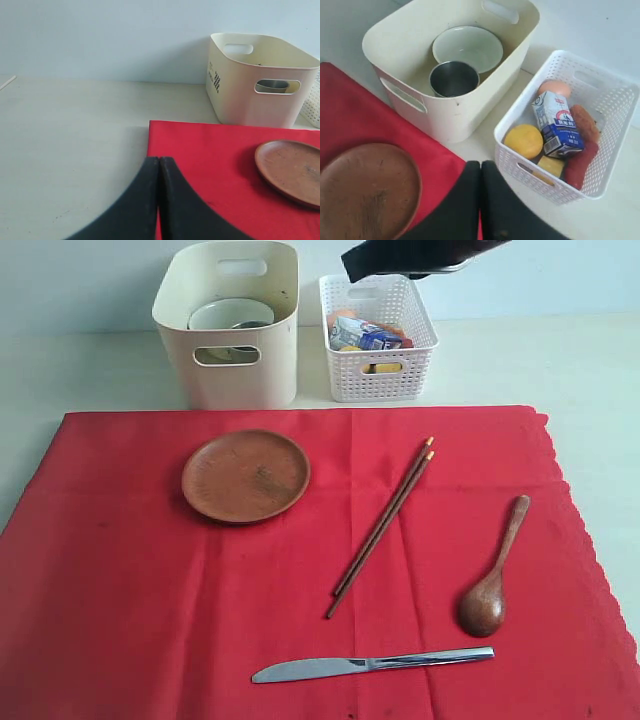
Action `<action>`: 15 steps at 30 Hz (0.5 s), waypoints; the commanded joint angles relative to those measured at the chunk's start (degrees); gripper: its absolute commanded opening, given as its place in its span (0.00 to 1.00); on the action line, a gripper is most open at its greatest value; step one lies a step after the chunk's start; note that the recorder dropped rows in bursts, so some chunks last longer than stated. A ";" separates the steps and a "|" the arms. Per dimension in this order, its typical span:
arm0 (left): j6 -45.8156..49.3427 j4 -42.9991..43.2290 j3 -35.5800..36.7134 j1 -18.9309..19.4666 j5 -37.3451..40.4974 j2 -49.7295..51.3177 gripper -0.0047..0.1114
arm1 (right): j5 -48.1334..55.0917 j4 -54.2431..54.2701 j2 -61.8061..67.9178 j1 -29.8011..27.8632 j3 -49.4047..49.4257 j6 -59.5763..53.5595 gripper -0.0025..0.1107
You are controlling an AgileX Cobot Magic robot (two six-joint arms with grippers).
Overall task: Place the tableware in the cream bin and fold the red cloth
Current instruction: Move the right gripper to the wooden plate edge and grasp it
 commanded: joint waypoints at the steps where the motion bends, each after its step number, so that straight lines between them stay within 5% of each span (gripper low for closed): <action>1: -0.04 -0.50 -0.04 0.20 -0.31 -0.37 0.06 | -2.96 0.26 -1.38 -0.11 3.27 2.05 0.02; 15: -0.04 -0.50 -0.04 0.20 -0.31 -0.37 0.06 | 3.75 -0.14 -1.38 4.72 11.05 3.16 0.02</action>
